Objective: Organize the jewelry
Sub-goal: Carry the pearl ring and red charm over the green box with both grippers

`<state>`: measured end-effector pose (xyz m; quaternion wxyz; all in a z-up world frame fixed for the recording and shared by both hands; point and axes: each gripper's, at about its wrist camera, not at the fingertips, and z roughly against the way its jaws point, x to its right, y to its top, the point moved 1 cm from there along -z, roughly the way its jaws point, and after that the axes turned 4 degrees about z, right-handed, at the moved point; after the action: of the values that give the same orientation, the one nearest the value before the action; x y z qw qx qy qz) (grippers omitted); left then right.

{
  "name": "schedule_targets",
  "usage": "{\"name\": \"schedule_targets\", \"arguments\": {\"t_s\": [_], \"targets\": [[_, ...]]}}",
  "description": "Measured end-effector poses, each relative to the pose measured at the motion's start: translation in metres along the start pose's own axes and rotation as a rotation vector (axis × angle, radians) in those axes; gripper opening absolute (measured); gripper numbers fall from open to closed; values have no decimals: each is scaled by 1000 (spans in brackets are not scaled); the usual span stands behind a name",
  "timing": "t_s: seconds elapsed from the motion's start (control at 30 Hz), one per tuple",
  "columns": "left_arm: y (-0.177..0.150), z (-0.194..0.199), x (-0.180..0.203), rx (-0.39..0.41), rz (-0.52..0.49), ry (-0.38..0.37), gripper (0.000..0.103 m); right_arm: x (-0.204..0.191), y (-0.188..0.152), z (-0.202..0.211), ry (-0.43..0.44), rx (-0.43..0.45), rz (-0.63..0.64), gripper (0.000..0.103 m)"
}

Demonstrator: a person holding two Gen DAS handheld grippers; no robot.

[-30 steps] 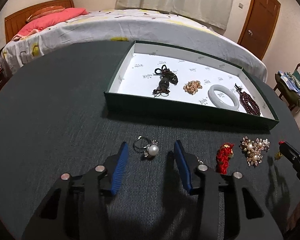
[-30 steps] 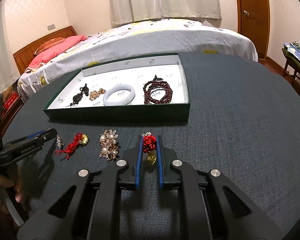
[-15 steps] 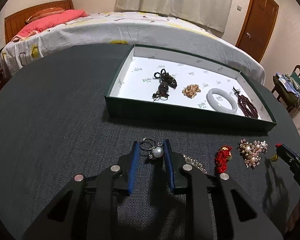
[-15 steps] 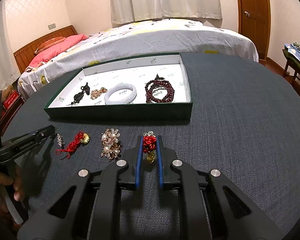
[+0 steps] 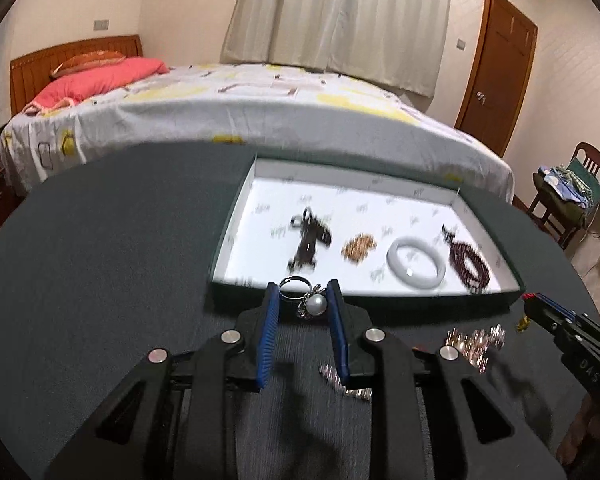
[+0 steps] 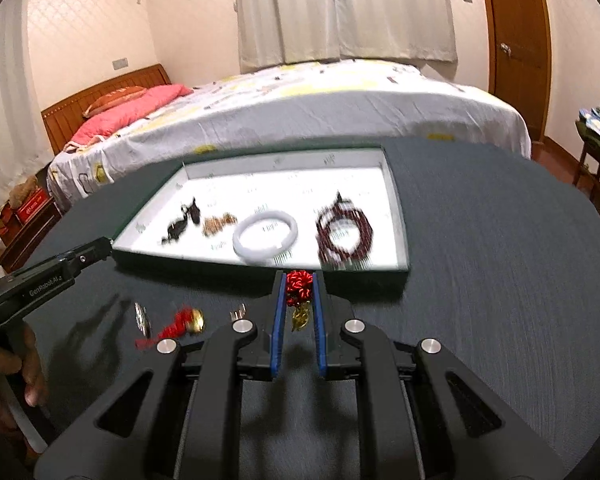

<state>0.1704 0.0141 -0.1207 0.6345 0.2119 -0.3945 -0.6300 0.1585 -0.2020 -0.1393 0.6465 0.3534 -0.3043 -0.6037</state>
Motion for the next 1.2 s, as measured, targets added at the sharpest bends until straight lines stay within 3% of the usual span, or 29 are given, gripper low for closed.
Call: {"name": "schedule_targets", "arguments": {"t_s": [0.23, 0.47, 0.73, 0.9, 1.07, 1.2], "targets": [[30, -23, 6, 45, -30, -15, 25, -3, 43, -26, -4, 69, 33, 13], [56, -60, 7, 51, -39, -20, 25, -3, 71, -69, -14, 76, 38, 13], [68, -112, 6, -30, -49, -11, 25, 2, 81, -123, -26, -17, 36, 13], [66, -133, -2, -123, -23, -6, 25, 3, 77, -142, -43, -86, 28, 13], [65, -140, -9, -157, 1, -5, 26, 2, 76, -150, -50, -124, 28, 14], [65, -140, -9, -171, -1, 5, 26, 0, 77, -151, -57, -128, 30, 24]]}}
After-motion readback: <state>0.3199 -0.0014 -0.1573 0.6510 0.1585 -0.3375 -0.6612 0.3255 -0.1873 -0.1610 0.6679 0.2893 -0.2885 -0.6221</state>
